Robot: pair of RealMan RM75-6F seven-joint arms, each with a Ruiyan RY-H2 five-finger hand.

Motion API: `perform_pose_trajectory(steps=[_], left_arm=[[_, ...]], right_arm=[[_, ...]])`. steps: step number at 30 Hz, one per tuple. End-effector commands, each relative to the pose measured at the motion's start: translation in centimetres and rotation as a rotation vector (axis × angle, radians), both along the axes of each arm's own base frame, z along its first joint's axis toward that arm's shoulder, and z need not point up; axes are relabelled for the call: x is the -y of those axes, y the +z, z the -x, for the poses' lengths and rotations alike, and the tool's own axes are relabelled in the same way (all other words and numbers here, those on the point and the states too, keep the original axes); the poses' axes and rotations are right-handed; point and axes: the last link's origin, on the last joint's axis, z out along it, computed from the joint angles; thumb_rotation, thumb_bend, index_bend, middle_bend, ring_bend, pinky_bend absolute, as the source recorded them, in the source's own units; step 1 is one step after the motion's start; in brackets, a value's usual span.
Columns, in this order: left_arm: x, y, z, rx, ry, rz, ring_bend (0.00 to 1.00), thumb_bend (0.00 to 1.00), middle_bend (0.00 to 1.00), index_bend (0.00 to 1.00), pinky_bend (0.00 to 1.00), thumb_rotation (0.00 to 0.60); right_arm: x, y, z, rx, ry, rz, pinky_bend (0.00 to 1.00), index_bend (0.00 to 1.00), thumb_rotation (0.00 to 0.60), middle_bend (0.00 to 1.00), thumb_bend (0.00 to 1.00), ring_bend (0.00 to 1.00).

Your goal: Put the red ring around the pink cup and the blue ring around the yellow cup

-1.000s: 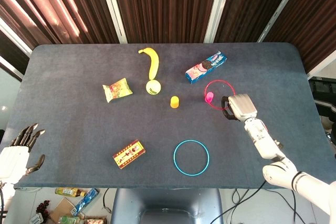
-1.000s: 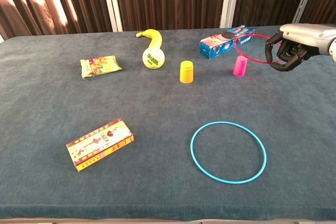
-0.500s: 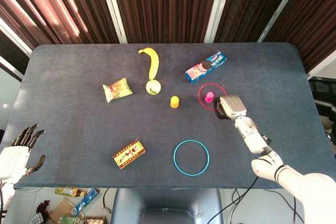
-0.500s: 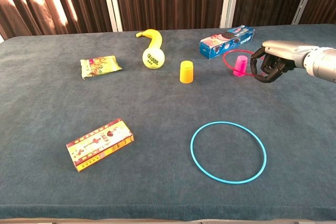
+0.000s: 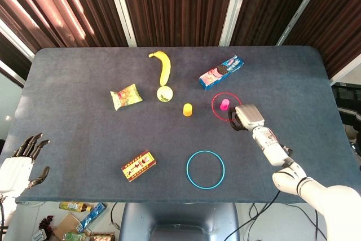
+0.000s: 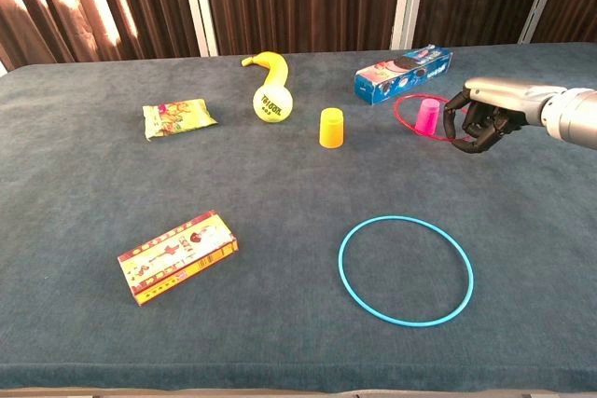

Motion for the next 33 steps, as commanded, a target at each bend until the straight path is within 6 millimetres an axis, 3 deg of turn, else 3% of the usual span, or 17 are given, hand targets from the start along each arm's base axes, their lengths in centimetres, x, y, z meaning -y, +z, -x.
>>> perform_pose_trajectory(steps=[1, 14, 23, 33], left_arm=[[0.0, 0.0, 0.0, 0.002, -0.004, -0.002, 0.04, 0.38, 0.04, 0.16, 0.25, 0.6], [0.1, 0.0, -0.1, 0.004, -0.008, -0.002, 0.04, 0.38, 0.04, 0.16, 0.25, 0.6], [0.0, -0.2, 0.0, -0.003, -0.007, 0.005, 0.04, 0.38, 0.04, 0.16, 0.25, 0.6], [0.0, -0.1, 0.1, -0.001, 0.0, 0.001, 0.04, 0.38, 0.04, 0.16, 0.25, 0.6]], right_arm=[[-0.2, 0.4, -0.1, 0.0, 0.006, 0.0, 1.0, 0.69, 0.6, 1.0, 0.54, 1.0], [-0.5, 0.8, 0.3, -0.015, -0.014, 0.004, 1.0, 0.66, 0.6, 1.0, 0.51, 1.0], [0.2, -0.4, -0.3, 0.011, -0.009, 0.014, 1.0, 0.65, 0.6, 1.0, 0.51, 1.0], [0.4, -0.2, 0.0, 0.011, 0.006, 0.026, 1.0, 0.55, 0.6, 1.0, 0.32, 1.0]])
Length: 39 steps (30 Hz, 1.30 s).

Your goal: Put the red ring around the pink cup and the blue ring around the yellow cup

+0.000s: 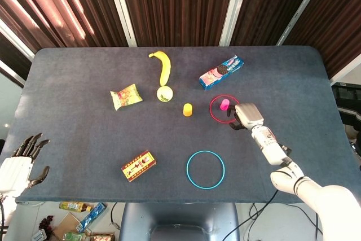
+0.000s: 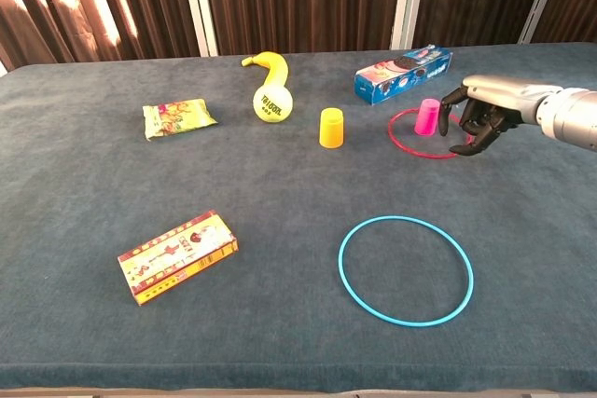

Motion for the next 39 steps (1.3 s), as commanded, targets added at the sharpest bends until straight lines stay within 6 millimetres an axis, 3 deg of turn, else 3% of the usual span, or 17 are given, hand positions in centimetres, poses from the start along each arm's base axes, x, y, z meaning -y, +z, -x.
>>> perform_pose_trajectory(steps=[1, 6, 13, 16, 23, 30, 39], left_arm=[[0.0, 0.0, 0.0, 0.001, -0.002, 0.001, 0.04, 0.38, 0.04, 0.16, 0.25, 0.6], [0.0, 0.0, -0.1, 0.002, -0.004, 0.001, 0.04, 0.38, 0.04, 0.16, 0.25, 0.6], [0.1, 0.2, 0.0, 0.004, 0.002, -0.009, 0.04, 0.38, 0.05, 0.16, 0.25, 0.6], [0.0, 0.6, 0.2, 0.012, 0.014, -0.025, 0.05, 0.38, 0.05, 0.16, 0.25, 0.6], [0.0, 1.4, 0.8, 0.023, 0.043, -0.065, 0.05, 0.38, 0.05, 0.17, 0.25, 0.6], [-0.2, 1.9, 1.3, 0.029, 0.069, -0.088, 0.05, 0.38, 0.05, 0.17, 0.25, 0.6], [-0.2, 2.4, 1.7, 0.04, 0.085, -0.108, 0.05, 0.38, 0.05, 0.17, 0.25, 0.6]], right_arm=[[-0.2, 0.3, 0.0, 0.005, 0.006, -0.002, 1.0, 0.54, 0.6, 1.0, 0.32, 1.0], [-2.5, 0.7, -1.2, 0.055, 0.099, -0.039, 1.0, 0.5, 0.6, 1.0, 0.3, 1.0], [-8.4, 1.9, -3.3, 0.091, 0.289, -0.141, 1.0, 0.58, 0.6, 1.0, 0.3, 1.0], [-10.1, 2.6, -3.6, 0.077, 0.319, -0.169, 1.0, 0.61, 0.6, 1.0, 0.3, 1.0], [-12.3, 3.4, -3.1, 0.047, 0.273, -0.242, 1.0, 0.62, 0.6, 1.0, 0.36, 1.0], [-14.5, 2.4, -2.0, 0.0, 0.254, -0.353, 1.0, 0.63, 0.6, 1.0, 0.39, 1.0], [-15.6, 1.1, -1.8, 0.0, 0.254, -0.439, 1.0, 0.63, 0.6, 1.0, 0.39, 1.0]])
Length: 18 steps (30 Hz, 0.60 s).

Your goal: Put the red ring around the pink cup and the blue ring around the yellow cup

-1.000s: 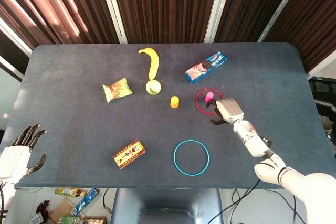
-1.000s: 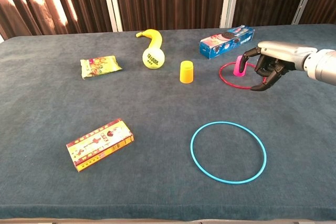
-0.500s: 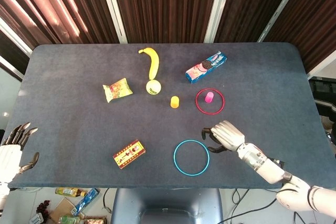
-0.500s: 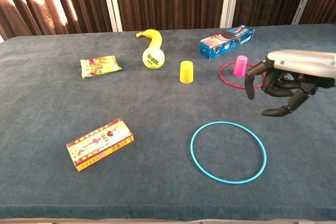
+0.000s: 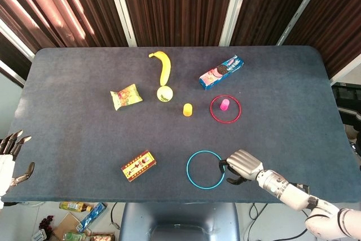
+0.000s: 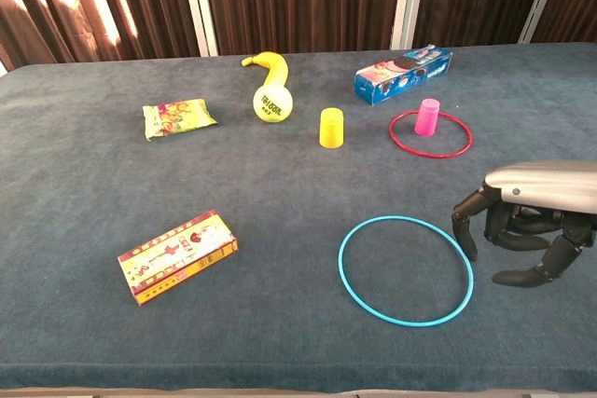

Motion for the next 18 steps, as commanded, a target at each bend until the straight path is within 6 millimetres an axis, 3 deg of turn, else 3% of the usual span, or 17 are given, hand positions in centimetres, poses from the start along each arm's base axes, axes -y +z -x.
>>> perform_pose_trajectory(steps=[1, 18], left_arm=[[0.0, 0.2, 0.2, 0.002, 0.009, -0.009, 0.05, 0.38, 0.05, 0.17, 0.25, 0.6], [-0.2, 0.7, 0.7, 0.011, 0.041, -0.024, 0.05, 0.38, 0.05, 0.17, 0.25, 0.6]], right_arm=[[-0.2, -0.5, 0.1, -0.005, 0.002, -0.024, 1.0, 0.63, 0.6, 1.0, 0.39, 1.0], [0.1, -3.3, -0.3, -0.014, 0.022, -0.106, 1.0, 0.67, 0.6, 1.0, 0.41, 1.0]])
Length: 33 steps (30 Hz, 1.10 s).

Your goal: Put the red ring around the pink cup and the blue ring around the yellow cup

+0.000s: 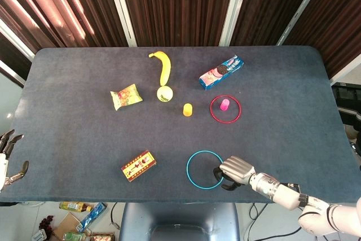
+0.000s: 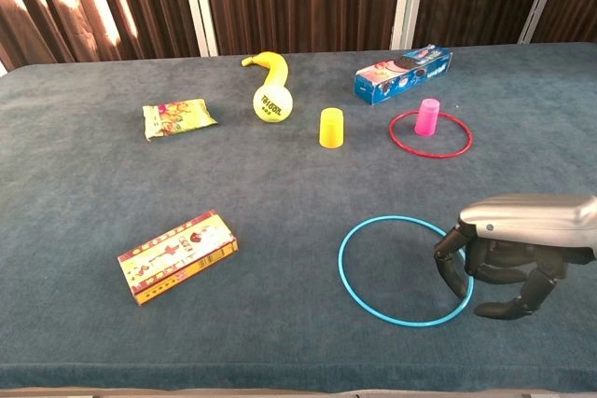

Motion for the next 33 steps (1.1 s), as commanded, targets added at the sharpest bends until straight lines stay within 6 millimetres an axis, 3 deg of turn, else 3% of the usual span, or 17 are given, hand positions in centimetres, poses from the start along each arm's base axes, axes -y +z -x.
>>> perform_pose_trajectory(steps=[1, 13, 33], left_arm=[[0.0, 0.0, 0.0, 0.002, 0.0, 0.001, 0.05, 0.38, 0.05, 0.17, 0.25, 0.6], [0.1, 0.3, 0.1, 0.016, 0.001, -0.002, 0.05, 0.38, 0.05, 0.17, 0.25, 0.6], [0.2, 0.3, 0.1, 0.023, -0.002, 0.001, 0.05, 0.38, 0.05, 0.17, 0.25, 0.6]], right_arm=[[0.3, -0.6, -0.2, -0.004, 0.011, -0.008, 1.0, 0.67, 0.6, 1.0, 0.41, 1.0], [0.5, -2.1, -1.2, -0.002, 0.033, -0.025, 1.0, 0.67, 0.6, 1.0, 0.41, 1.0], [0.5, -2.2, -1.1, -0.017, 0.034, -0.01, 1.0, 0.74, 0.6, 1.0, 0.43, 1.0]])
